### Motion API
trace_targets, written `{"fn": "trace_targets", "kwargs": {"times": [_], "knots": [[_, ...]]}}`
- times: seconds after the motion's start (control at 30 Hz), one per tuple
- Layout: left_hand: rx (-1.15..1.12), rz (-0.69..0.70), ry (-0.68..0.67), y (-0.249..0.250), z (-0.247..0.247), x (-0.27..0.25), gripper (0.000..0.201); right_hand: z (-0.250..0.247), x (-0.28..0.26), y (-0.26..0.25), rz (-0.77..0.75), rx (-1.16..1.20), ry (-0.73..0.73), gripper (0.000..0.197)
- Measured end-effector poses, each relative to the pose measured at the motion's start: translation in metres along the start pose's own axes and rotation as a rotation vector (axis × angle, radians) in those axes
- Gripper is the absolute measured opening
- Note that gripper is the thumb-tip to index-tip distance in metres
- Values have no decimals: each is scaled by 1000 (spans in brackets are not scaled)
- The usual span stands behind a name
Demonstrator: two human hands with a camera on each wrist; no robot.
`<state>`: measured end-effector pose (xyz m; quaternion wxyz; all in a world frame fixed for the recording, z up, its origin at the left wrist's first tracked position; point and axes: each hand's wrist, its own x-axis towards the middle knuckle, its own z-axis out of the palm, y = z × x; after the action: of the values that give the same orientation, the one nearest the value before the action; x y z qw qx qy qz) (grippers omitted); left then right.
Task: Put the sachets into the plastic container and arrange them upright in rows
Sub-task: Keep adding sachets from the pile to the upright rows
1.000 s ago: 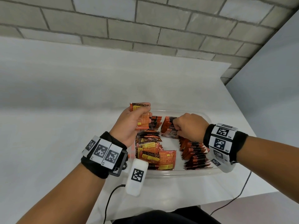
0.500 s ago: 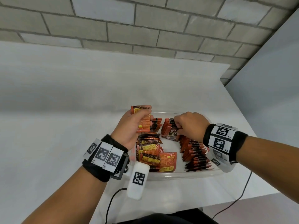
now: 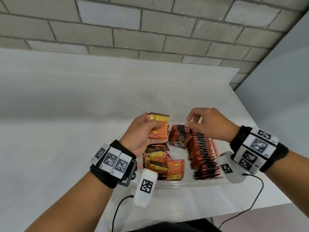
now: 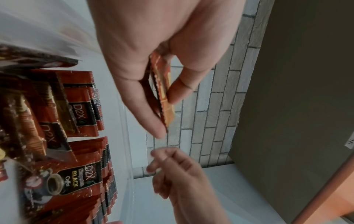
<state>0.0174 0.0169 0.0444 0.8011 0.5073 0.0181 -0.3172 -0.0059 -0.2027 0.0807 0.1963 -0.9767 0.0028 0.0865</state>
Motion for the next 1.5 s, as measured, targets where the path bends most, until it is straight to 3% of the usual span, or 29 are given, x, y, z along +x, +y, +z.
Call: {"fn": "trace_targets", "kwargs": {"times": [0.13, 0.2, 0.27, 0.4, 0.47, 0.53, 0.63, 0.83, 1.0, 1.23, 1.37, 1.5], "knots": [[93, 26, -102, 5, 9, 0, 19, -4, -12, -28, -99, 267, -30, 28], [130, 39, -125, 5, 13, 0, 18, 1, -14, -32, -115, 341, -1, 24], [131, 41, -108, 7, 17, 1, 17, 2, -14, -33, -130, 405, 117, 13], [-71, -91, 0, 13, 15, 8, 56, 2, -18, -30, -307, 273, 520, 19], [-72, -89, -46, 15, 16, 7, 43, 6, -19, -28, -389, 160, 559, 13], [-71, -35, -69, 14, 17, 6, 32, 12, -20, -25, -398, 70, 473, 11], [-1, 30, -57, 11, 13, 8, 42, 16, -23, -20, -373, -2, 315, 23], [211, 85, -66, 5, 15, 6, 22, 7, -17, -19, -233, 174, 362, 34], [282, 59, -68, -2, 24, 6, 18, -12, -14, -18, -91, 229, 81, 22], [198, -37, 82, 0, 22, 8, 24, -4, -20, 2, 76, 62, -7, 7], [392, 70, 152, 15, 6, 0, 18, 17, -15, 4, 73, -99, -105, 7], [527, 91, 328, 30, -36, -9, 17, 28, -8, 2, 64, -191, -172, 9]]}}
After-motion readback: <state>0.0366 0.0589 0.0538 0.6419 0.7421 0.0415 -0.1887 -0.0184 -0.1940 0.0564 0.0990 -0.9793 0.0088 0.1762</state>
